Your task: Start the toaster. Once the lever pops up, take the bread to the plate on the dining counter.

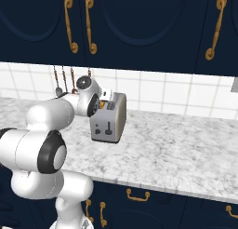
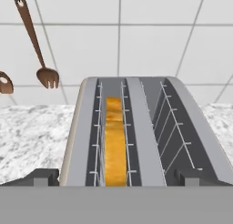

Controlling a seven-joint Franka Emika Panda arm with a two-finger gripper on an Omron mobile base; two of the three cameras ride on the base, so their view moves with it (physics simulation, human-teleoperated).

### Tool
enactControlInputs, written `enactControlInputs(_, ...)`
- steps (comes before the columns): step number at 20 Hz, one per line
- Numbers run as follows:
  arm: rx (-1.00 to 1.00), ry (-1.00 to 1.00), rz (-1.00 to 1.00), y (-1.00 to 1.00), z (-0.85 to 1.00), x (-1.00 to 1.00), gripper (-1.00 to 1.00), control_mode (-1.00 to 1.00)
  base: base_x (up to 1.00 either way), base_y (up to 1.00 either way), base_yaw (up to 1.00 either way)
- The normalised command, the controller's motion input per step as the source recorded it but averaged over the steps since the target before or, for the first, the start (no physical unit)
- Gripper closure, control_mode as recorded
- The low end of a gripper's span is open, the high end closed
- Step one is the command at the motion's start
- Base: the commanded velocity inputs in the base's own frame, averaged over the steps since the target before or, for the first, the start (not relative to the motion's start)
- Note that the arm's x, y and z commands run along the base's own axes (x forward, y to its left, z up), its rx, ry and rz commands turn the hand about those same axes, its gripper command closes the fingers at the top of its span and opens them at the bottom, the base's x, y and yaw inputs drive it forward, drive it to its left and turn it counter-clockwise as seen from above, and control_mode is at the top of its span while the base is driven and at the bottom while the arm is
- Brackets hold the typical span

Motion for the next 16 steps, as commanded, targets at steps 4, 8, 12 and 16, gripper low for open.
enactControlInputs(4,0.0,0.15,0.0,0.0,-0.06,0.08,-1.0,-1.0,0.0,0.0,0.0)
enactControlInputs(8,0.0,0.13,0.0,0.0,-0.01,0.11,-1.0,-1.0,0.0,0.0,0.0)
enactControlInputs(12,0.0,0.01,0.0,0.0,-0.08,0.02,-1.0,-1.0,0.0,0.0,0.0)
enactControlInputs(16,0.0,-0.01,0.0,0.0,-0.19,0.0,-1.0,-1.0,0.0,0.0,0.0)
